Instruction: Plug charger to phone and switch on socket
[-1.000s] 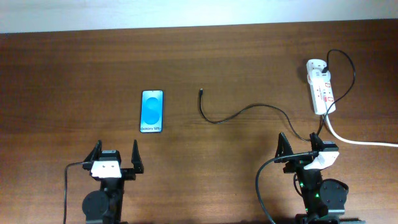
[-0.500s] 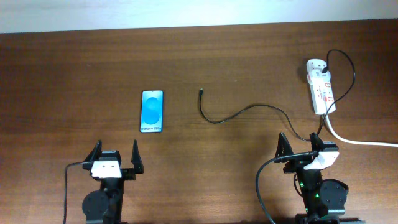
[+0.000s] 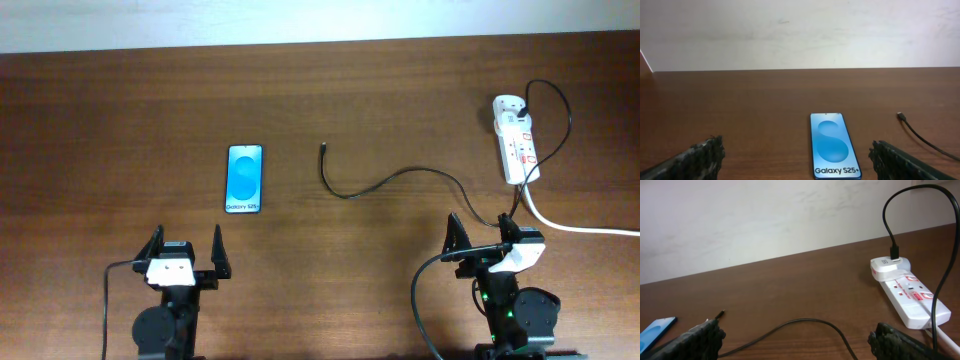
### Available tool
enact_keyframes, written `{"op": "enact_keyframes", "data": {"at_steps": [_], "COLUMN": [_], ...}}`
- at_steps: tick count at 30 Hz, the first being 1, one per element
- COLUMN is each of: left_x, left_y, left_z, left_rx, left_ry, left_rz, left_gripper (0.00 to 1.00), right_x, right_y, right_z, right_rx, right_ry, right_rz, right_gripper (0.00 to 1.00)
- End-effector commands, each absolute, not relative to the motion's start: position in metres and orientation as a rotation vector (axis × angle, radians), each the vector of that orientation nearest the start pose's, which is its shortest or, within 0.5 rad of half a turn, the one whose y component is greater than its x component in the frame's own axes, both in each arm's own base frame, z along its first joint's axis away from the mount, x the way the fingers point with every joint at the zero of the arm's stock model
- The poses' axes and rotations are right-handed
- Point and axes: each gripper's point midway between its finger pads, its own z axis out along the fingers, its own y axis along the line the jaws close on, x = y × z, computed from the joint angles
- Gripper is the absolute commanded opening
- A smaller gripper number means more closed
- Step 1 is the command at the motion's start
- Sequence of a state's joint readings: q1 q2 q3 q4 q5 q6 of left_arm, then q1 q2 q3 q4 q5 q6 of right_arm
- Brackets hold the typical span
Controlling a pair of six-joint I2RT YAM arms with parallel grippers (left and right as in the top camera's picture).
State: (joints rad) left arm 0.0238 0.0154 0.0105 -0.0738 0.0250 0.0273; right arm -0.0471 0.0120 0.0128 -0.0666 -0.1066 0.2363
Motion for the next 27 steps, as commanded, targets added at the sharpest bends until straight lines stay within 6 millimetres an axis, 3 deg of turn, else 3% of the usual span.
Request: {"op": "enact_keyframes", "data": {"at_steps": [1, 27], "left_x": [0.2460, 0.2461], "left_y": [0.0016, 0.0015], "left_z": [0.1582, 0.1629], "left_rx": [0.033, 0.034], "left_ry": [1.643, 1.626], "left_rz": [0.031, 0.031], "left_gripper": [0.99, 0.99], "right_x": [0.2458, 0.2458], "right_y": [0.0082, 0.0082], "right_z": [0.1593, 0.1593], "right_rx": [0.149, 0.149], "right_ry": [1.633, 1.633], "right_rz": [0.248, 0.248], "right_gripper": [0.98, 0.98]}}
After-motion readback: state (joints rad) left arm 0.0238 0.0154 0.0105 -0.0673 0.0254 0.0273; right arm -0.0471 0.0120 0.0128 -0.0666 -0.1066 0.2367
